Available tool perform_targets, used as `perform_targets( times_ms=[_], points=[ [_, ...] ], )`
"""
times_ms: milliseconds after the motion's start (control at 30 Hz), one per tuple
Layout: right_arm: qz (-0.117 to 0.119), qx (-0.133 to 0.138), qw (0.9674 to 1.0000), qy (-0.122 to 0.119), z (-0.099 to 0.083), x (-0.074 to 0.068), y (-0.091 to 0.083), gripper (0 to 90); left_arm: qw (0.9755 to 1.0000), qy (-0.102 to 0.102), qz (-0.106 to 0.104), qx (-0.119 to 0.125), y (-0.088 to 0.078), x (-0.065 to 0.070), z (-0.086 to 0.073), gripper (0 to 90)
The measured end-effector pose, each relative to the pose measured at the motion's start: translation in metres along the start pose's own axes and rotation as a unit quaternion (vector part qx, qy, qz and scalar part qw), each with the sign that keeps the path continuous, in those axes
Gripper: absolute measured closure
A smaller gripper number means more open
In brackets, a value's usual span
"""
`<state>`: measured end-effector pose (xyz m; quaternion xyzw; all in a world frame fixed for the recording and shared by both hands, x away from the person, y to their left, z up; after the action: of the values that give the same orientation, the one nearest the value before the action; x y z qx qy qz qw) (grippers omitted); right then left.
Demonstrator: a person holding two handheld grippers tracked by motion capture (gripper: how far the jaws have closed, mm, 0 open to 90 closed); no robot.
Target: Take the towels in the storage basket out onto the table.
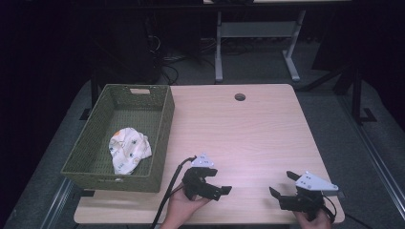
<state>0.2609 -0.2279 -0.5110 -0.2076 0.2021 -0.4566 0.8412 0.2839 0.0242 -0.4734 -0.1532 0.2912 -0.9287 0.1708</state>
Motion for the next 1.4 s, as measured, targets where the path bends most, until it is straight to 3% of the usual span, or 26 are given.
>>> perform_targets(
  times_ms=[233, 267, 467, 867, 1100, 1400],
  points=[
    [-0.001, 0.000, 1.0000, 0.001, 0.000, 0.000, 0.001, 13.8, 0.9997, -0.017, -0.013, 0.006, -0.011, -0.014, 0.009, 16.9],
    [0.000, -0.001, 1.0000, 0.000, 0.000, -0.001, 0.001, 13.8, 0.9993, -0.031, -0.018, 0.009, -0.013, -0.021, 0.012, 16.9],
    [0.000, -0.004, 1.0000, 0.002, -0.001, 0.000, 0.002, 13.9, 0.9985, -0.049, -0.017, 0.018, -0.021, -0.034, 0.020, 16.9],
    [0.001, -0.004, 1.0000, 0.000, -0.001, -0.002, 0.001, 13.8, 0.9986, -0.050, 0.001, 0.019, -0.034, -0.046, 0.040, 16.9],
    [0.000, -0.005, 1.0000, 0.008, -0.002, 0.002, 0.001, 13.8, 0.9983, -0.055, 0.000, 0.021, -0.043, -0.054, 0.048, 16.8],
    [-0.007, -0.006, 0.9999, 0.012, -0.002, 0.005, 0.002, 13.9, 0.9971, -0.064, -0.005, 0.041, -0.062, -0.063, 0.060, 16.8]
  ],
)
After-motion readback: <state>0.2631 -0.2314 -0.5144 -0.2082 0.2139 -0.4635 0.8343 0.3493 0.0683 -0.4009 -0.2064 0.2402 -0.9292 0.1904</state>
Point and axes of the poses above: each handheld gripper's, and its own axes: y roughly forward along the jaws, z roughly out of its top, x roughly to its right, the point moved 7 cm from there along y, roughly forward along the jaws, and after that the axes turned 10 degrees about y, right-handed, at the moved point
